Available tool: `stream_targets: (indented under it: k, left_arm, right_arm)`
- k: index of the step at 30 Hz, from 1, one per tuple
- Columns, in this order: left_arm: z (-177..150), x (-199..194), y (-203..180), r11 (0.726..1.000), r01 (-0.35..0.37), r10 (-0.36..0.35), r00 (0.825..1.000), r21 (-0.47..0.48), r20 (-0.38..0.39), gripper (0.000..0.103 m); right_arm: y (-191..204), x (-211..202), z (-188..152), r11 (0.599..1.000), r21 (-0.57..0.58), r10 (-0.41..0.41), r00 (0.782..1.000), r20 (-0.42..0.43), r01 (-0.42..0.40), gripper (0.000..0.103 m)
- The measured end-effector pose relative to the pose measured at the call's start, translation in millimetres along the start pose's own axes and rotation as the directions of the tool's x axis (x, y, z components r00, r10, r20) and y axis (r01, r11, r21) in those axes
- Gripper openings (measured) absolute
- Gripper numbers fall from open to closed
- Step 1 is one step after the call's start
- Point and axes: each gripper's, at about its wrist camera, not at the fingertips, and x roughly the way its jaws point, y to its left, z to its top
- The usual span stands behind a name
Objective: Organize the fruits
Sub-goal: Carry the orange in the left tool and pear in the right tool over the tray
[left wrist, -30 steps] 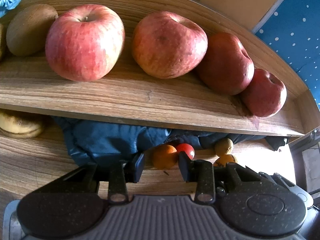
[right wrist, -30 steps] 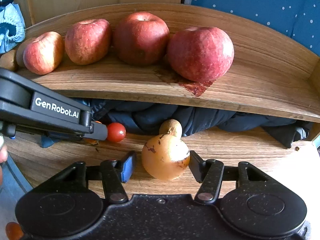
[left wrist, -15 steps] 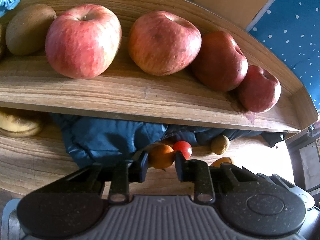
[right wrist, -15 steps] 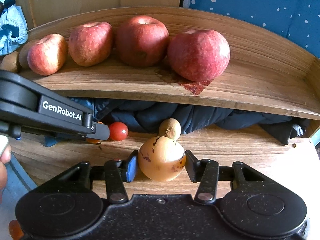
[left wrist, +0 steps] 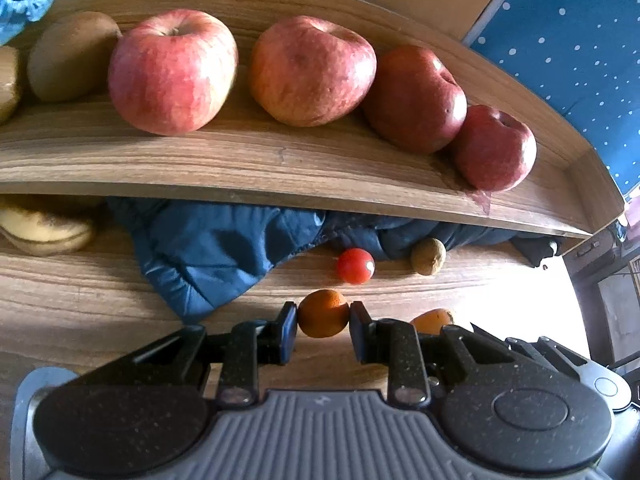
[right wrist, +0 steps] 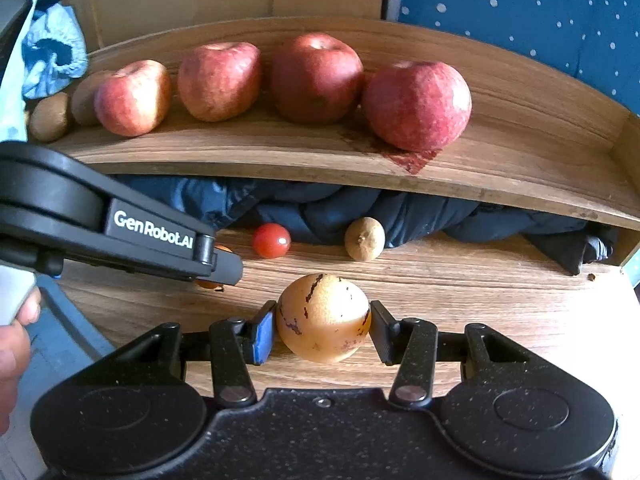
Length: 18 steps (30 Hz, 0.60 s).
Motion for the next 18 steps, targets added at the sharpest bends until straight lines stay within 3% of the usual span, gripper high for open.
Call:
stream_targets:
  k: [18]
  left_arm:
    - [-31,-51,11,0.996,-0.063,0.069,0.993,-0.065,0.093,0.031]
  right_arm:
    - [22,-48,-14,0.990,-0.104,0.103,0.991,0.083,-0.094,0.050]
